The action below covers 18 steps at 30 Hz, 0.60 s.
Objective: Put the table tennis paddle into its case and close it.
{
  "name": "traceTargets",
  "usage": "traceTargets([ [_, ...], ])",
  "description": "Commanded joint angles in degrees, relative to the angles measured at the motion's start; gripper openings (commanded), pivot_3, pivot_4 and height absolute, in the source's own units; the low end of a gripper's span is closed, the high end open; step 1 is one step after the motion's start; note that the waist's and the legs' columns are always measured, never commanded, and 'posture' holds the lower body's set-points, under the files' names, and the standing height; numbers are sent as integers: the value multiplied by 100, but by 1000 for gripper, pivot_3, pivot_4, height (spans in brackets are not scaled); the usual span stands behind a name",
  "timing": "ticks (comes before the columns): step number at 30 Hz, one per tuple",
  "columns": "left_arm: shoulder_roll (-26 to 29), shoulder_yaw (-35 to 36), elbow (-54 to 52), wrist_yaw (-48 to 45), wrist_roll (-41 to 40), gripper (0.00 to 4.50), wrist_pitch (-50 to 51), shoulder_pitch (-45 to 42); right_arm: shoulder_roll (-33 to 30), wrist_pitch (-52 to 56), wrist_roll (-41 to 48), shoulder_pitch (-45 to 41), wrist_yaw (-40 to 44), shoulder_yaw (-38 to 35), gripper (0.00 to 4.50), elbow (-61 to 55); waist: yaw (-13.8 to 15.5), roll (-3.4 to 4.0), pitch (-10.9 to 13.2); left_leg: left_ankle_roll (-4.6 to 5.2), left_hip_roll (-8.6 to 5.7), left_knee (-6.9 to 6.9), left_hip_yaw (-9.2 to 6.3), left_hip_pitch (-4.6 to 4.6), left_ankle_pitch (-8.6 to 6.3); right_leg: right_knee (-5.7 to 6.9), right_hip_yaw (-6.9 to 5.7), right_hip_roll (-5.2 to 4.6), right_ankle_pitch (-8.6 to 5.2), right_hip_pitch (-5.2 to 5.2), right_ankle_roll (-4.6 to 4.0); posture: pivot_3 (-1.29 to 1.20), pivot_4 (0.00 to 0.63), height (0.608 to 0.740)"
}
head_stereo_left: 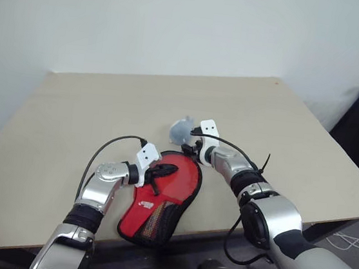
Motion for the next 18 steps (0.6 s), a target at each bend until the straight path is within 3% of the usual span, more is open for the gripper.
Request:
traceTargets([
  [1, 39, -60, 18, 8, 67, 0, 20, 63, 7, -31, -16, -87, -35, -58, 1896, -102, 0, 0, 0, 0, 0, 0, 0, 0, 0, 0, 0, 0, 0, 0, 0, 0, 0, 740],
  [8, 46, -57, 55, 13, 75, 0, -5, 56, -18, 5, 69, -36, -49, -185, 57, -114, -1, 0, 0, 0, 0, 0, 0, 0, 0, 0, 0, 0, 0, 0, 0, 0, 0, 740],
  [18, 48, -67, 71, 24, 87, 0, -18, 47, -90, 39, 151, 55, -12, -348, 57, -205, -1, 0, 0, 0, 0, 0, 0, 0, 0, 0, 0, 0, 0, 0, 0, 0, 0, 740],
])
